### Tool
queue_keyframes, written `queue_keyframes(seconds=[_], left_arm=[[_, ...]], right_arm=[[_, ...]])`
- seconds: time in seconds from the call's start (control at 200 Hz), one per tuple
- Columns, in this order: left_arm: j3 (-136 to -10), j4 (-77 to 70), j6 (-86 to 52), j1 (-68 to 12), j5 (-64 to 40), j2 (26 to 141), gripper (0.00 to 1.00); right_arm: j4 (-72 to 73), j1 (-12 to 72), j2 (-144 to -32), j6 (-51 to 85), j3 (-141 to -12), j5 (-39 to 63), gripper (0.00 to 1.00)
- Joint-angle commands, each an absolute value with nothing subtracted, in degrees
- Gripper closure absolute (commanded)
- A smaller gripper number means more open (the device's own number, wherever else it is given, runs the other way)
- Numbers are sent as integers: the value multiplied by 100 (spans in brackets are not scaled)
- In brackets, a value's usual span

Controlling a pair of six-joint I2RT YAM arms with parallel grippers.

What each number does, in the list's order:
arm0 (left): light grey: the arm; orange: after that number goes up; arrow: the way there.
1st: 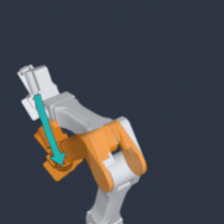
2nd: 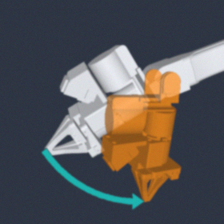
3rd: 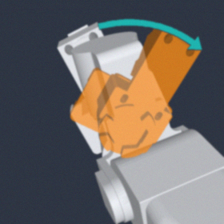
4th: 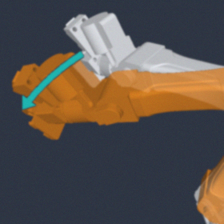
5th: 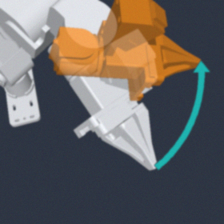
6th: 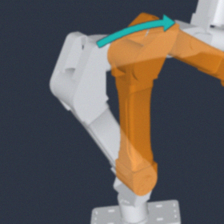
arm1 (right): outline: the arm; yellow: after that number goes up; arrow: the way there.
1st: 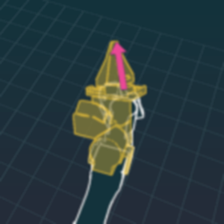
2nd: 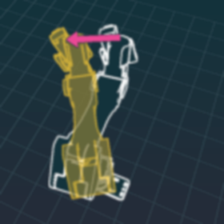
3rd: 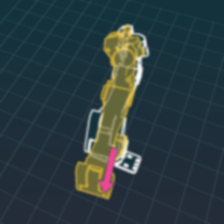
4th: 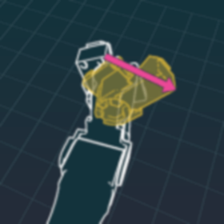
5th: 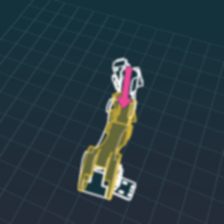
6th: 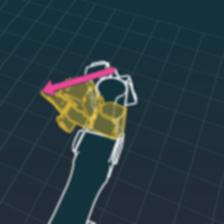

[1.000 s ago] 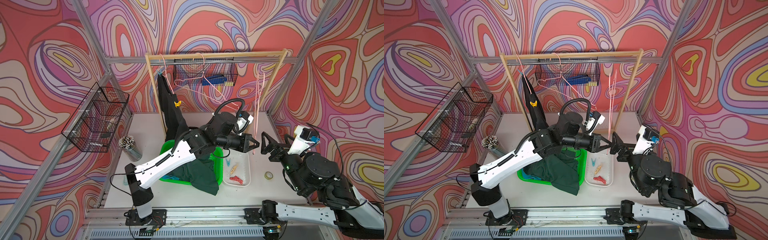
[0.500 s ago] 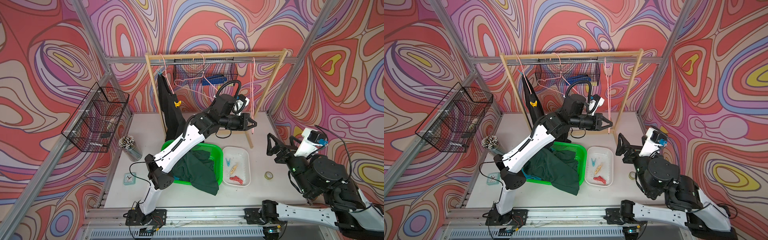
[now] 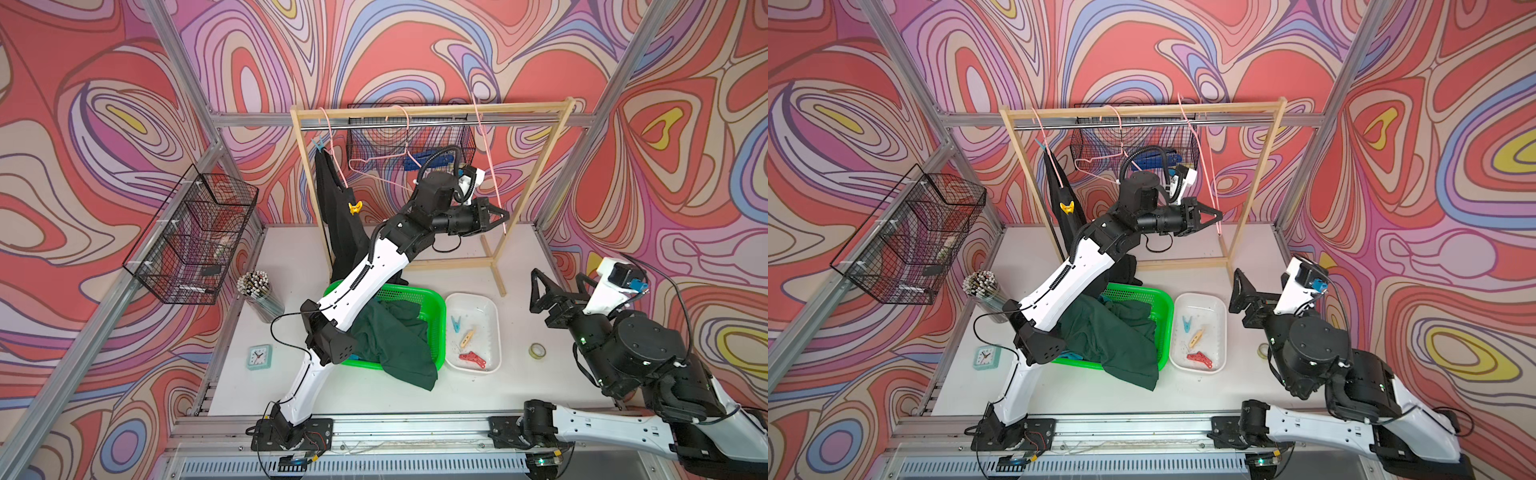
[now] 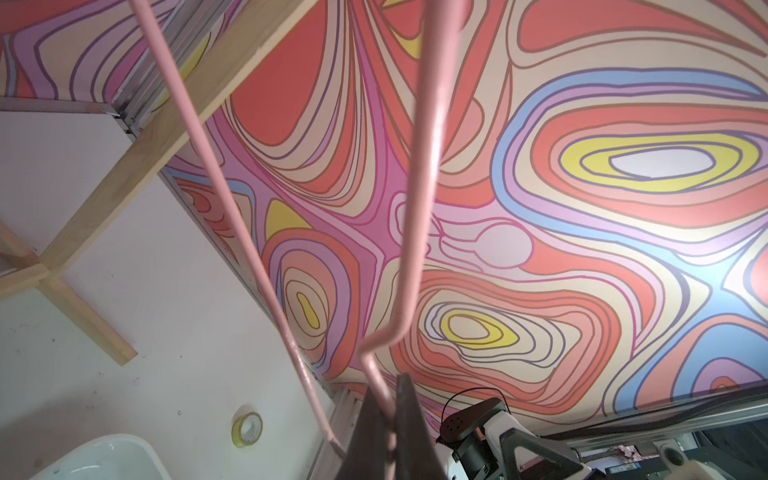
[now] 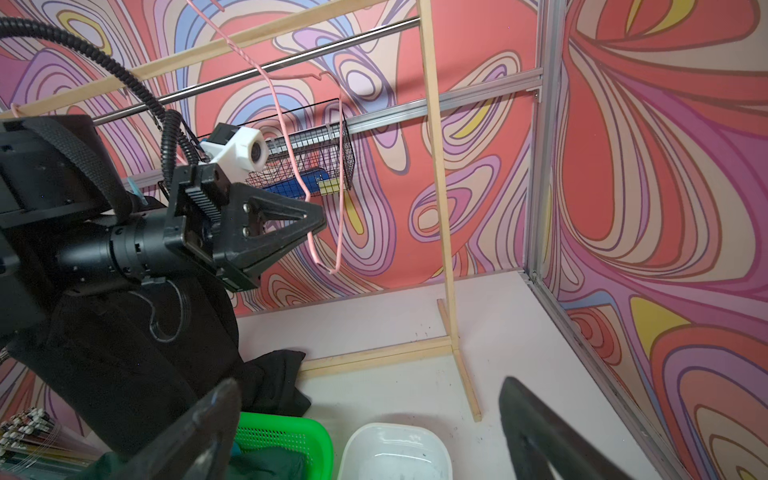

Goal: Remove the clothespins securing t-shirts to the hanger
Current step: Place the hanger on the clothes rail.

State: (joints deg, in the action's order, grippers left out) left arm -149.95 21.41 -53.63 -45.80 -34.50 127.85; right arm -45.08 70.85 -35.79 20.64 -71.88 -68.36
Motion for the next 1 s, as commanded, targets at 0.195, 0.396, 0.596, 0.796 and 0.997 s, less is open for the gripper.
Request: queue_keyframes(seconds=[0.195,0.396,0.596,0.796,0.997], left_arm=[[-15167,1266,-5992,-4272,-3472,13086,100],[-14437,962,-6172,-4267,-3774,12938,100],[-13421,620,-6152,-4312,-3909,12490,100],[-13094,642,-5963,-4323,-3905,12185,60],[-13032,951,-5681,-4324,-3911,11953,14]], right_arm=[[-4377,7079,-3601,1943,-6995,-6855,2],[-4314,7082,-3595,1865,-6996,-6857,2],[-4281,7083,-3605,1827,-6996,-6882,2],[-4155,7076,-3621,1679,-7038,-6866,2],[-4228,7083,-3669,1680,-7118,-6831,2]])
